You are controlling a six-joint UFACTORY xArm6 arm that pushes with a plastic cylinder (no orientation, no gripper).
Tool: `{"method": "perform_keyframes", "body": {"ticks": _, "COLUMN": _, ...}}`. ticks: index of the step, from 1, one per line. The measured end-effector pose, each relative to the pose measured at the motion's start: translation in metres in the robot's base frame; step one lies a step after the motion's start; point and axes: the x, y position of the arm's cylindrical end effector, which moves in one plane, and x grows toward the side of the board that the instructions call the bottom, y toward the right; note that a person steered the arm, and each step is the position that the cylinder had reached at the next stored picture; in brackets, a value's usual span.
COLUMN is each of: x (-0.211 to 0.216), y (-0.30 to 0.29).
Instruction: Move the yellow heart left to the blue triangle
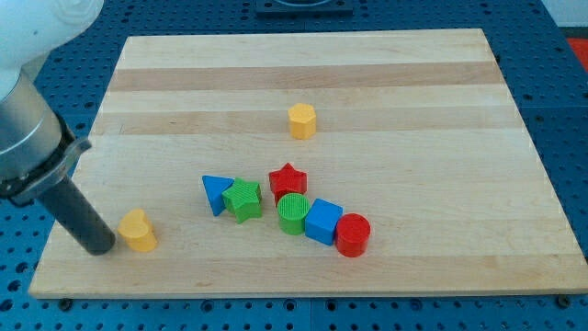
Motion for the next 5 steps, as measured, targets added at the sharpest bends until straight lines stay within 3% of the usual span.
{"method": "perform_keyframes", "body": {"ticks": 1, "x": 0.001, "y": -0.005}}
{"method": "perform_keyframes", "body": {"ticks": 2, "x": 0.041, "y": -0.005}}
{"method": "perform_keyframes", "body": {"ticks": 3, "x": 0.025, "y": 0.015}}
{"method": "perform_keyframes", "body": {"ticks": 5, "x": -0.060, "y": 0.062}}
